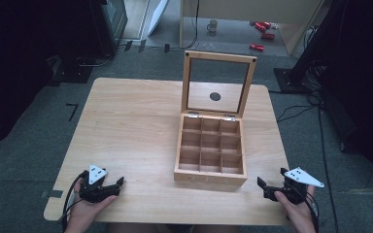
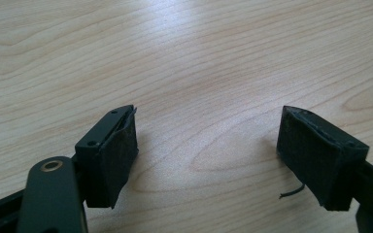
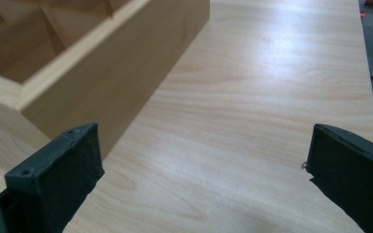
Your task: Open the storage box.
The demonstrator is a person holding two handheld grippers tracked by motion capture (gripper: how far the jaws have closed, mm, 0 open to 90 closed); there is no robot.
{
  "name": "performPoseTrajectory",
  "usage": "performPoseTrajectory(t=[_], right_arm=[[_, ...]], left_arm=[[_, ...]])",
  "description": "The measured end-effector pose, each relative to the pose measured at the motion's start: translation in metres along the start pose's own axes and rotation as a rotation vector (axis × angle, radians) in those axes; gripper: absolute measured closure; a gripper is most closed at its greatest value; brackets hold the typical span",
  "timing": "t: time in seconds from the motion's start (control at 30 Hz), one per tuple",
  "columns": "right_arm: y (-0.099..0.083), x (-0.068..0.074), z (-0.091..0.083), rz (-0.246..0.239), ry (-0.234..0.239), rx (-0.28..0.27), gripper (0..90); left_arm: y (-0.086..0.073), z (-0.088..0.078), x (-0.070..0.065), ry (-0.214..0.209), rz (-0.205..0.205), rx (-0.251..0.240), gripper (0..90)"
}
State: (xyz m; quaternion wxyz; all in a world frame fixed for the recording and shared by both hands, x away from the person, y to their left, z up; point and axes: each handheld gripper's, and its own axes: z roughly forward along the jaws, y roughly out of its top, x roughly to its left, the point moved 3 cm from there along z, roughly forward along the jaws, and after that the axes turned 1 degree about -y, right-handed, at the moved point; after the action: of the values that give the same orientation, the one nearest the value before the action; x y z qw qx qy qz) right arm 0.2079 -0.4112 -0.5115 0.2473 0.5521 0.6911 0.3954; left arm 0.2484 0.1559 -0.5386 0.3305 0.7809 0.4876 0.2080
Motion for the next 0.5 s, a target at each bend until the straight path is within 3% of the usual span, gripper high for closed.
performPoseTrajectory(t=[0.3, 0.5], right_arm=[[-0.019, -0.002, 0.012, -0.003, -0.052, 0.09, 0.0], [-0.024, -0.003, 0.018, -0.002, -0.076, 0.109, 0.0]], left_arm=[[0.0, 0.0, 0.0, 0.001, -0.001, 0.0, 23.0], [0.0, 0.0, 0.0, 0.001, -0.001, 0.001, 23.0]])
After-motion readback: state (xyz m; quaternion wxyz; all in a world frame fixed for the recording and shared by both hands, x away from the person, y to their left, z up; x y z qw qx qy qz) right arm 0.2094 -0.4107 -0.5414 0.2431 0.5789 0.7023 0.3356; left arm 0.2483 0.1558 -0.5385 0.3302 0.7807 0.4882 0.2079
